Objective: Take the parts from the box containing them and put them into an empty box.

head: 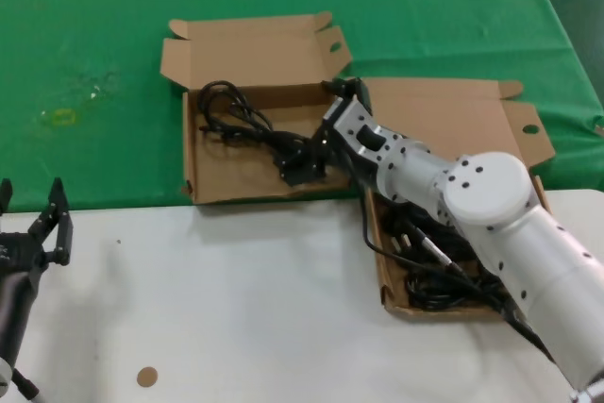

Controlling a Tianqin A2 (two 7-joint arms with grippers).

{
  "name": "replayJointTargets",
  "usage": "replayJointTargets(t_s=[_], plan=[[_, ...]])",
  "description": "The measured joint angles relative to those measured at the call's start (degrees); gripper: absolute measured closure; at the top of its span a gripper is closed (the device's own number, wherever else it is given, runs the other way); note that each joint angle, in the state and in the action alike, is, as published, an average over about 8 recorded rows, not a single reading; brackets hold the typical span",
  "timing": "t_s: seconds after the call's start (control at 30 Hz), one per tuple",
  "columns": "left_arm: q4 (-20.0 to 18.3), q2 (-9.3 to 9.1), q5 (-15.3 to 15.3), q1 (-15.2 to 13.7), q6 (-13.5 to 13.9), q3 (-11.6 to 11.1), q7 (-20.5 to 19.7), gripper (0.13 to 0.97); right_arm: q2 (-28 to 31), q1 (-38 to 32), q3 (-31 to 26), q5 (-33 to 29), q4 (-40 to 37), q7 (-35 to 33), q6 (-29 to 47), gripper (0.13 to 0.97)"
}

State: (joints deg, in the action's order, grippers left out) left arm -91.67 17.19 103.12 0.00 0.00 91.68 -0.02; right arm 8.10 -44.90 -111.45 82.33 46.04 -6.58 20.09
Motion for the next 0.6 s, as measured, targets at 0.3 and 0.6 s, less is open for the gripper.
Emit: replayJointTargets(t_s=[0.3,0.6], plan=[[0.0,0.0,0.0,0.0,0.0,0.0,0.0,0.642,1.4,6.7,3.0,3.1,6.8,1.0,-3.0,0.134],[0.0,0.0,0.0,0.0,0.0,0.0,0.0,0.423,2.7,13.4,5.9,6.2,13.6,2.0,-6.0,0.129]])
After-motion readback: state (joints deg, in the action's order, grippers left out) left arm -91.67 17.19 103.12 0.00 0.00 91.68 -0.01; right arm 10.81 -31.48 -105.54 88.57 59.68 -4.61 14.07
